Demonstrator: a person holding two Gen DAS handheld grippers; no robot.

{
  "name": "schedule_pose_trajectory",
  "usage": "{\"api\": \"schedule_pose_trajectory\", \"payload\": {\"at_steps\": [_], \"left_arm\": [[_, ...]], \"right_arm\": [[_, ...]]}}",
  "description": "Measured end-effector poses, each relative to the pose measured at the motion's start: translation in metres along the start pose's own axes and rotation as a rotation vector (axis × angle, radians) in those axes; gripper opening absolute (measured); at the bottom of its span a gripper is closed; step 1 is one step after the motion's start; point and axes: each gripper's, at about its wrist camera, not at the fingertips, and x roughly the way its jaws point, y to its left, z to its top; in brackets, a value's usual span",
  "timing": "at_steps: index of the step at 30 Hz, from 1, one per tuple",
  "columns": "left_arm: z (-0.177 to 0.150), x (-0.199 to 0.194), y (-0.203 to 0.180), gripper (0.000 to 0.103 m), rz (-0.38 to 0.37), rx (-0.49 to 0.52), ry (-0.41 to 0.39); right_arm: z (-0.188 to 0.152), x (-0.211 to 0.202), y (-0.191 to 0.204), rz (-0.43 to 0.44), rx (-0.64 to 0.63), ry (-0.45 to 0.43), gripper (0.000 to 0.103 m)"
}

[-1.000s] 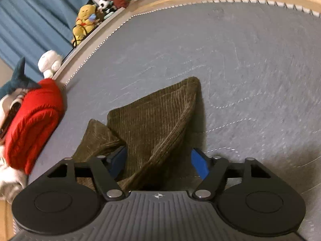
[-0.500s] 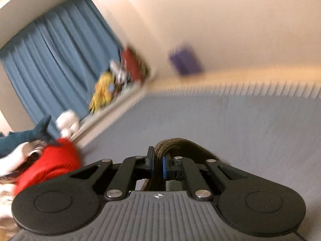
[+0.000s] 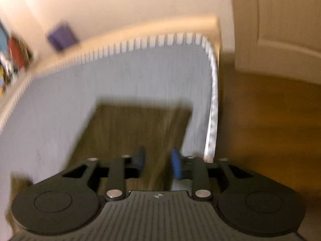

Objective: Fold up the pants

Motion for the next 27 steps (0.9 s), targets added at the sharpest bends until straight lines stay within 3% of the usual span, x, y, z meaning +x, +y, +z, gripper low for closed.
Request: {"api": "schedule_pose_trajectory", "payload": {"at_steps": [4, 7, 11, 13, 16, 19, 27], "left_arm": [[0.005, -0.028, 0.025, 0.082, 0.138, -0.132, -0.102], [0.005, -0.052, 0.053, 0.082, 0.234, -0.247, -0.168], [-0.003, -0.083, 0.099, 0.082, 0.364, -0.463, -0.219], [-0.012, -0.093, 0.116, 0.082, 0.413, -0.553, -0.235], [-0.030, -0.096, 0.137, 0.082, 0.497, -0.645, -0.190], [-0.039, -0.095, 0.152, 0.082, 0.509, -0.695, -0.171], [-0.051, -0.091, 0.178, 0.082, 0.556, -0.742, -0.145]], "right_arm": [[0.031, 0.030, -0.011, 0.132, 0.007, 0.022, 0.051], [0.033, 0.072, 0.001, 0.241, -0.145, 0.092, 0.052], [0.022, 0.118, 0.025, 0.214, -0.344, 0.112, 0.053], [0.019, 0.126, 0.036, 0.206, -0.376, 0.069, 0.063], [0.017, 0.140, 0.058, 0.254, -0.465, 0.037, 0.067], [0.013, 0.156, 0.079, 0.235, -0.570, 0.009, 0.068], [0.009, 0.192, 0.101, 0.230, -0.626, 0.065, 0.069]]}}
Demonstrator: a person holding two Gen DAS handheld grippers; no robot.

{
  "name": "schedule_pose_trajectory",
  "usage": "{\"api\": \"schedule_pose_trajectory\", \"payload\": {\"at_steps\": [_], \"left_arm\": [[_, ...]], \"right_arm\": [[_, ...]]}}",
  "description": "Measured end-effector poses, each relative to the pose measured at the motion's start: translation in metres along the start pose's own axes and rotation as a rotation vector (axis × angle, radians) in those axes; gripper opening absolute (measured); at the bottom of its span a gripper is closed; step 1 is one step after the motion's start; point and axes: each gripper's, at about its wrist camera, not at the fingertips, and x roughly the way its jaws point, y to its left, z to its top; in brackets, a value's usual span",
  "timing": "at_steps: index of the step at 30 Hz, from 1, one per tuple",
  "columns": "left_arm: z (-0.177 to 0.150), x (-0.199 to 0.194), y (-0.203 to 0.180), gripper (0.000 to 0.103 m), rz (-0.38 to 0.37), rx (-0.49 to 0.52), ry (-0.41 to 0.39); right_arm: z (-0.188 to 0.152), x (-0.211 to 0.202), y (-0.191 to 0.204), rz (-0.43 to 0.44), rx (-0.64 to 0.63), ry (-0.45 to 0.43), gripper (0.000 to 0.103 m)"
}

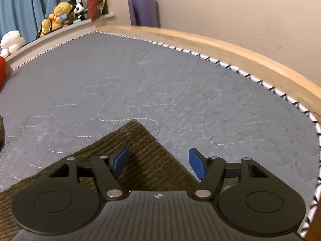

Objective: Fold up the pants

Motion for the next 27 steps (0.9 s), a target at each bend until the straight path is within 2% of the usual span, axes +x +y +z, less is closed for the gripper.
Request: {"api": "schedule_pose_trajectory", "payload": {"at_steps": [3, 5, 7, 9, 11, 13, 15, 17, 18, 20, 21, 22, 23, 27], "left_arm": [[0.003, 0.006, -0.002, 0.082, 0.004, 0.003, -0.002], [0.004, 0.009, -0.003, 0.082, 0.002, 0.003, 0.004], [0.003, 0.012, -0.004, 0.082, 0.003, 0.005, 0.006], [0.003, 0.012, -0.005, 0.082, 0.014, 0.011, 0.002], [0.004, 0.013, -0.003, 0.082, 0.037, 0.001, -0.011], [0.005, 0.013, 0.001, 0.082, 0.042, -0.020, -0.013], [0.005, 0.012, 0.003, 0.082, 0.039, -0.033, -0.011], [0.004, 0.011, 0.002, 0.082, 0.031, -0.024, -0.006], [0.004, 0.010, 0.001, 0.082, 0.031, -0.017, -0.004], [0.002, 0.009, 0.001, 0.082, 0.027, -0.013, -0.001], [0.002, 0.008, 0.001, 0.082, 0.024, -0.017, -0.001], [0.002, 0.006, 0.001, 0.082, 0.020, -0.022, -0.003], [0.002, 0.005, 0.001, 0.082, 0.015, -0.025, -0.005], [0.002, -0.003, -0.003, 0.082, -0.015, -0.022, -0.009]], "right_arm": [[-0.001, 0.005, 0.008, 0.005, -0.028, -0.008, 0.073], [-0.002, 0.004, 0.013, 0.022, -0.058, -0.017, 0.061], [-0.003, 0.001, 0.014, 0.028, -0.076, -0.040, 0.031], [-0.005, -0.004, 0.012, 0.027, -0.080, -0.077, 0.013], [-0.004, -0.013, 0.017, -0.061, -0.115, -0.151, 0.010], [0.001, -0.021, 0.015, -0.193, -0.102, -0.218, 0.009], [0.005, -0.017, 0.000, -0.298, -0.023, -0.191, 0.009], [0.006, -0.005, -0.020, -0.243, 0.087, -0.079, 0.011], [0.004, -0.005, -0.024, -0.228, 0.094, -0.080, 0.014], [0.006, -0.015, -0.023, -0.242, 0.052, -0.111, 0.030], [0.007, -0.024, -0.027, -0.245, 0.064, -0.139, 0.051], [0.008, -0.033, -0.033, -0.238, 0.091, -0.168, 0.064], [0.008, -0.041, -0.043, -0.235, 0.125, -0.184, 0.066], [0.001, -0.064, -0.088, -0.190, 0.255, -0.154, 0.067]]}}
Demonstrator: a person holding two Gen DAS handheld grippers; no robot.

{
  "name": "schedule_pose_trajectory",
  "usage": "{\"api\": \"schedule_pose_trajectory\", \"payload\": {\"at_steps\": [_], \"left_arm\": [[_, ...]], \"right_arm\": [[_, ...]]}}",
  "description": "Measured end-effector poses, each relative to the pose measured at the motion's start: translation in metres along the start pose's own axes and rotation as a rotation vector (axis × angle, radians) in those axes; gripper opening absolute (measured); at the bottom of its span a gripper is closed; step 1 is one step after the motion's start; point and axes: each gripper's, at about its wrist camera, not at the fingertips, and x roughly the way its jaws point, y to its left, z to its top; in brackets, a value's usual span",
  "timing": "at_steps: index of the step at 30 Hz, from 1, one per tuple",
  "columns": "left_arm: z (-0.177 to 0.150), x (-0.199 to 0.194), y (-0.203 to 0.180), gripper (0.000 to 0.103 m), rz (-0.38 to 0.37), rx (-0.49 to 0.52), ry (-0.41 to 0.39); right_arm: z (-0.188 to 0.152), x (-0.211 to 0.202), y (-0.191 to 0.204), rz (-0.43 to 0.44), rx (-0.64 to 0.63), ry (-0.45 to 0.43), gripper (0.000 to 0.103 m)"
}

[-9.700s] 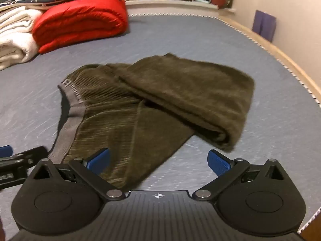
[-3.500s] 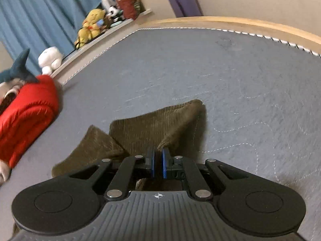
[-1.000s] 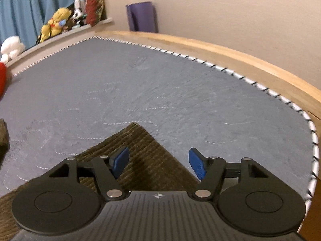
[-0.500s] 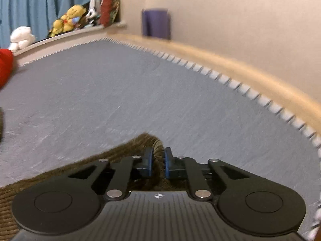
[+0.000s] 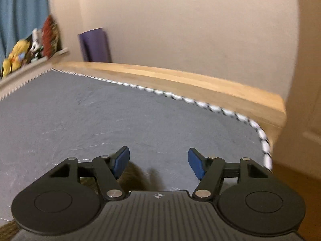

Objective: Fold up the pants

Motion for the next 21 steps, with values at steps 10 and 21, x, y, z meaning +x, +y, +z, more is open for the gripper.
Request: {"api": "schedule_pose_trajectory", "payload": {"at_steps": [10, 21], "left_arm": [[0.000, -0.011, -0.014, 0.083, -0.035, 0.010, -0.009], [0.005, -0.013, -0.004, 0.084, 0.018, -0.014, 0.008]], "right_arm": [[-0.054, -0.030, -0.013, 0.169, -0.345, 0.210, 0.063], [-0.046, -0.041, -0.018, -0.116, -0.344, 0.270, 0.024]]}}
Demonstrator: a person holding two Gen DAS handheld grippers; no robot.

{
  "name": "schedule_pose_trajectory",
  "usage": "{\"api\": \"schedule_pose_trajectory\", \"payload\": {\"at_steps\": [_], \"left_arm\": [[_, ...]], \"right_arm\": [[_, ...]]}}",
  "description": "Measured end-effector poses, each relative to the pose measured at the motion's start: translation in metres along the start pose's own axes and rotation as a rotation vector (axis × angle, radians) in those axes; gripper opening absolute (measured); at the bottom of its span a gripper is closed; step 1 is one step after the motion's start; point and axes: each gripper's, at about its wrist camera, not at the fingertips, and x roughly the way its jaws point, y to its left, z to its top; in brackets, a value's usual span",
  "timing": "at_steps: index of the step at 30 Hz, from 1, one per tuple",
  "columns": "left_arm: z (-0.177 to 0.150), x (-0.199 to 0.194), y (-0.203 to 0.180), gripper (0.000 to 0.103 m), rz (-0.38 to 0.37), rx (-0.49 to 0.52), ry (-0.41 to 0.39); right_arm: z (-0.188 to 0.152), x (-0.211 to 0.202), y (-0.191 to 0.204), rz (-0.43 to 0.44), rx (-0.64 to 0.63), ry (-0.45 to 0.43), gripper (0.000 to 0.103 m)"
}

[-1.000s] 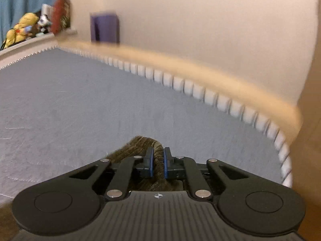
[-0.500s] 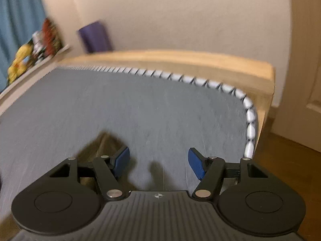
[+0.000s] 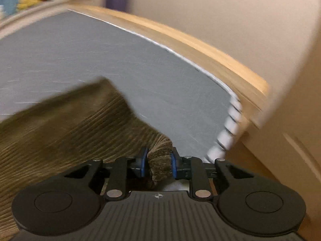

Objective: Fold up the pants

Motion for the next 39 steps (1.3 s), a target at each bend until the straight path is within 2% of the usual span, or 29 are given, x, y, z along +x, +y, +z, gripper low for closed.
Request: {"api": "schedule_pose_trajectory", "payload": {"at_steps": [2, 4, 5, 7, 9, 12, 18, 23, 25, 27, 29, 34, 36, 39], "left_arm": [[-0.002, 0.007, 0.003, 0.084, 0.027, 0.003, 0.047], [-0.004, 0.014, 0.010, 0.084, 0.033, -0.019, 0.087], [-0.005, 0.017, 0.015, 0.084, 0.028, -0.037, 0.104], [-0.008, 0.021, 0.026, 0.084, 0.024, -0.075, 0.126], [-0.008, 0.023, 0.038, 0.084, 0.043, -0.100, 0.133], [-0.007, 0.021, 0.053, 0.084, 0.072, -0.129, 0.132], [-0.004, 0.014, 0.065, 0.084, 0.082, -0.161, 0.113], [-0.007, 0.021, 0.074, 0.084, 0.111, -0.152, 0.137], [-0.007, 0.023, 0.079, 0.084, 0.121, -0.142, 0.148], [-0.008, 0.024, 0.084, 0.084, 0.125, -0.128, 0.156], [-0.008, 0.024, 0.088, 0.084, 0.123, -0.113, 0.158], [-0.009, 0.021, 0.098, 0.084, 0.104, -0.084, 0.159], [-0.008, 0.021, 0.102, 0.084, 0.092, -0.084, 0.160], [-0.004, 0.021, 0.110, 0.084, 0.059, -0.091, 0.163]], "right_arm": [[-0.003, -0.008, 0.014, -0.047, -0.082, -0.040, 0.029], [0.000, -0.019, 0.026, -0.088, -0.106, -0.084, 0.038], [0.002, -0.026, 0.030, -0.091, -0.102, -0.106, 0.041], [0.008, -0.036, 0.035, -0.089, -0.104, -0.152, 0.054], [0.011, -0.047, 0.045, -0.091, -0.132, -0.194, 0.062], [0.013, -0.068, 0.068, -0.084, -0.184, -0.281, 0.063], [0.017, -0.132, 0.141, 0.141, -0.264, -0.430, 0.067], [0.008, -0.195, 0.209, 0.353, -0.324, -0.468, 0.068], [-0.007, -0.227, 0.239, 0.435, -0.373, -0.488, 0.069], [-0.025, -0.256, 0.264, 0.505, -0.405, -0.502, 0.070], [-0.045, -0.278, 0.284, 0.585, -0.424, -0.477, 0.070], [-0.112, -0.286, 0.350, 0.734, -0.515, -0.329, 0.070], [-0.149, -0.301, 0.378, 0.784, -0.604, -0.296, 0.069], [-0.210, -0.330, 0.416, 0.877, -0.831, -0.371, 0.069]]}}
